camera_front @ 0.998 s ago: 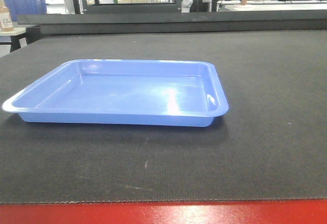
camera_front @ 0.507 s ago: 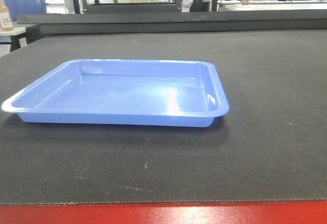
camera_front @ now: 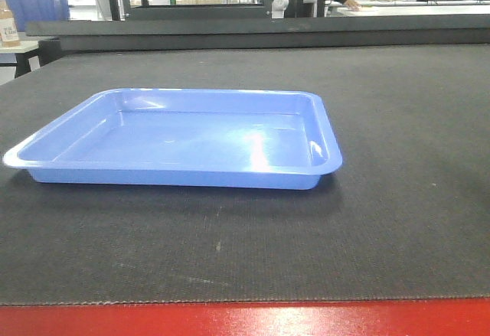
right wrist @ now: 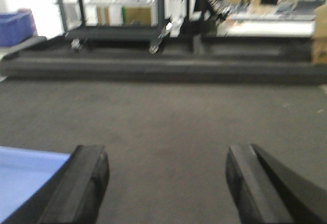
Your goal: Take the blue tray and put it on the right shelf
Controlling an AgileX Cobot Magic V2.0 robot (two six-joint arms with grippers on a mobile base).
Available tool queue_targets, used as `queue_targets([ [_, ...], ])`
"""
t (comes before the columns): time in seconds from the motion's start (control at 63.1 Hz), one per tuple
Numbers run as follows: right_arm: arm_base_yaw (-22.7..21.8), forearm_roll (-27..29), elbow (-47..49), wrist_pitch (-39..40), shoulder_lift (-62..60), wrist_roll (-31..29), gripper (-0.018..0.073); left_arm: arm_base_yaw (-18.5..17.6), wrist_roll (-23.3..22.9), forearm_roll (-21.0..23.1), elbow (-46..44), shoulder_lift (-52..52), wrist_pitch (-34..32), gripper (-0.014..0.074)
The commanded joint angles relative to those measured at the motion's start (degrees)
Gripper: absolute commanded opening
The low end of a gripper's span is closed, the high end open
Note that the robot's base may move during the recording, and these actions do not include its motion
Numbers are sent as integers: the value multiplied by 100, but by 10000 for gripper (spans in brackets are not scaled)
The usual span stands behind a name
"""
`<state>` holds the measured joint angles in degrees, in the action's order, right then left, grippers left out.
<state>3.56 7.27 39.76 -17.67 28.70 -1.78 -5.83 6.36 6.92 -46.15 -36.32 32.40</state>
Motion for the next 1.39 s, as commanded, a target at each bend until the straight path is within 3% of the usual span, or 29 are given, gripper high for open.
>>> queue_targets([
  [0.0,412,164,585,164,603,-26,631,-199,22,98,-421,-413,-199,409],
  [0.19,1636,313,1614,-856,2069,-26,631,-349,22,112,-1117,-1558,490,409],
  [0.317,2103,313,2351,-1432,3232,-3,631,-349,22,125,-1580,-2388,885,409],
  [0.602,2076,39,3858,-2460,5309,1205,631,-349,10,125,-2786,-4214,1764,407],
  [0.887,2114,-1473,4959,-3537,6702,2779,631,-362,-144,93,-4005,-5688,2268,402],
  [1.108,2115,-1532,5432,-3557,7411,2866,631,-362,-144,93,-4697,-6431,2309,402],
  [1.378,2115,-1467,5486,-3483,7945,2866,631,-362,-144,146,-4802,-7033,2313,402],
])
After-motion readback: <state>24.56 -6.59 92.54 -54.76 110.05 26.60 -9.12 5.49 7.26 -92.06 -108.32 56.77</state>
